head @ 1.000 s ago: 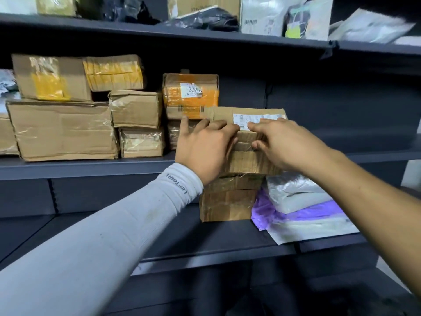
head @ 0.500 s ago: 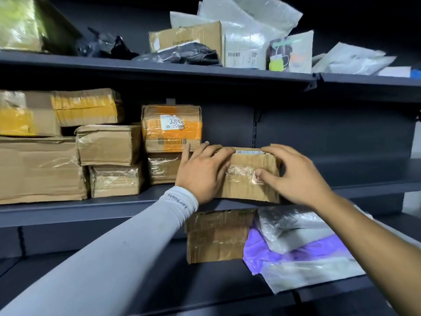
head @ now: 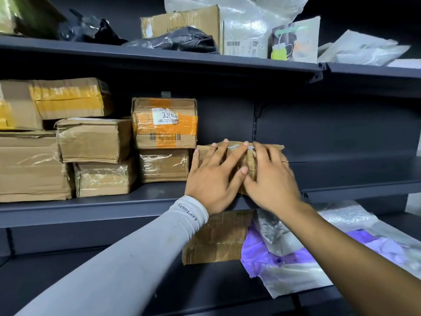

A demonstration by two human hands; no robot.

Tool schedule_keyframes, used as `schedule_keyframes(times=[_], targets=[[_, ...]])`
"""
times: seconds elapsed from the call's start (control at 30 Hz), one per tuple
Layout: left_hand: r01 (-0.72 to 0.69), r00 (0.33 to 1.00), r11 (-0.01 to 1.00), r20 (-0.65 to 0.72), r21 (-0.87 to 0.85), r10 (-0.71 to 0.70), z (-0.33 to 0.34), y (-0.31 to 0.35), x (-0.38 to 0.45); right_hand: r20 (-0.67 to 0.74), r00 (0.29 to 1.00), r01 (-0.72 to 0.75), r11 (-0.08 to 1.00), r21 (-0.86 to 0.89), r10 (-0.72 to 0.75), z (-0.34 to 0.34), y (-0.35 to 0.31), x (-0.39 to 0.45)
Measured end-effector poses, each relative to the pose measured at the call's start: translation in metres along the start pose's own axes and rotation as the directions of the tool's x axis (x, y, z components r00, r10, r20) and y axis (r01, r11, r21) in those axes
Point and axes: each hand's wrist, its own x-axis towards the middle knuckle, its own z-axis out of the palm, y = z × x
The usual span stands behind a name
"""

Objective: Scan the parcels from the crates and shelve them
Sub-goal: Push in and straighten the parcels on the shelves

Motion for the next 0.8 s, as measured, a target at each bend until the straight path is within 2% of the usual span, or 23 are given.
schedule_keyframes(times=[0.23,0.43,0.5,0.67,0.8], targets=[[0.038,0.999,0.987,-0.022,-0.155,-0.042,0.008,0.006,0.005,0.047,0.998,0.041,0.992,-0.122,-0.035,-0.005,0.008,0.002],[0.075,0.992,0.997,-0.099,0.003,-0.074,0.009,0.000,0.014,0.030,0.984,0.178,0.981,-0.083,-0.176,-0.002,0.017,0.003],[0.053,0.992,0.996,-0.122,0.069,-0.044,0.009,0.000,0.013,0.058,0.983,0.180,0.980,-0.084,-0.176,0.000,0.029,0.007],[0.086,0.988,0.990,-0.140,0.116,-0.069,0.008,-0.005,0.011,0.170,0.975,0.156,0.986,-0.060,-0.144,0.012,0.045,0.015],[0.051,0.993,0.967,-0.120,0.248,-0.022,0.011,-0.006,0.012,0.185,0.975,0.145,0.984,-0.100,-0.125,0.026,0.033,0.022]])
